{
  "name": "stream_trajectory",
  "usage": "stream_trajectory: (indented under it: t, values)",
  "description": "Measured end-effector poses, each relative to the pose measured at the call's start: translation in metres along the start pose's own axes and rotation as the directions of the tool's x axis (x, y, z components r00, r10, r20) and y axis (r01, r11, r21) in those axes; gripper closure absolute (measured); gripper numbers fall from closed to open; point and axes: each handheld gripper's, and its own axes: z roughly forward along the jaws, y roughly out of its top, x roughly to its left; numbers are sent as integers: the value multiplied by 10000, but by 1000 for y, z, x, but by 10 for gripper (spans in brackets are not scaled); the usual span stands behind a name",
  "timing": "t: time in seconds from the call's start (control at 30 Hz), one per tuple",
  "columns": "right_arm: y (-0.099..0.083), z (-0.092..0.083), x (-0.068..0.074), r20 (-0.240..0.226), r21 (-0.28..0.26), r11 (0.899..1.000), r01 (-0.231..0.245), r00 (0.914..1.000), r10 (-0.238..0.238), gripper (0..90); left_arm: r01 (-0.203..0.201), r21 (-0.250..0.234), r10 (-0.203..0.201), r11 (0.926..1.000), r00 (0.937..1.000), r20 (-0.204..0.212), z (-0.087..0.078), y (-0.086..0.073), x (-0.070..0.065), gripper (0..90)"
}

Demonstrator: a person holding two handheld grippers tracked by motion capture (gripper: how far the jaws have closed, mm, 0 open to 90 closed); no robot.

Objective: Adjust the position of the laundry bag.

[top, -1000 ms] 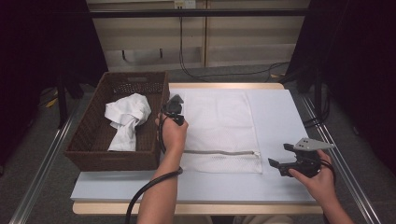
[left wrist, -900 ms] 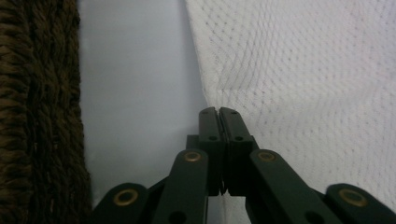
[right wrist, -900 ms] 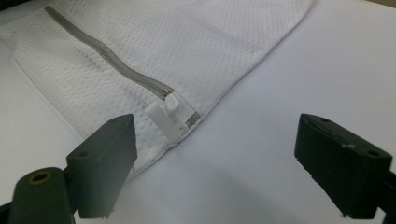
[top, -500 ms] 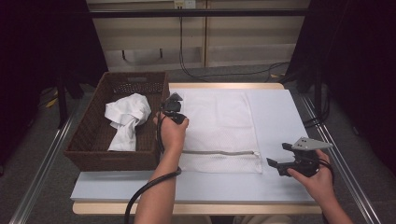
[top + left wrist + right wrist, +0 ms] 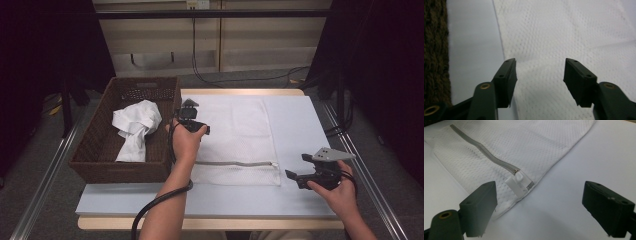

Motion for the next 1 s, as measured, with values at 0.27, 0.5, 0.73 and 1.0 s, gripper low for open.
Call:
stream_trajectory:
  t: [0.27,0.5,0.73,1.0]
  values:
    - [0,1,0,-40,45,10000,1,10000,-1,127,-163,-72,167,9998,9981,587,-5,-2,-4,312]
    - [0,3,0,-36,60,10000,67,10000,-66,127,-95,-218,118,9997,9942,1067,-7,-4,-7,253]
    - [1,3,0,-46,108,9999,75,10000,-74,127,-389,-4,385,9992,9881,1489,-4,-9,-17,213]
    - [1,4,-1,-52,92,9999,119,9999,-118,127,-350,217,293,9992,9747,2216,2,-14,-26,183]
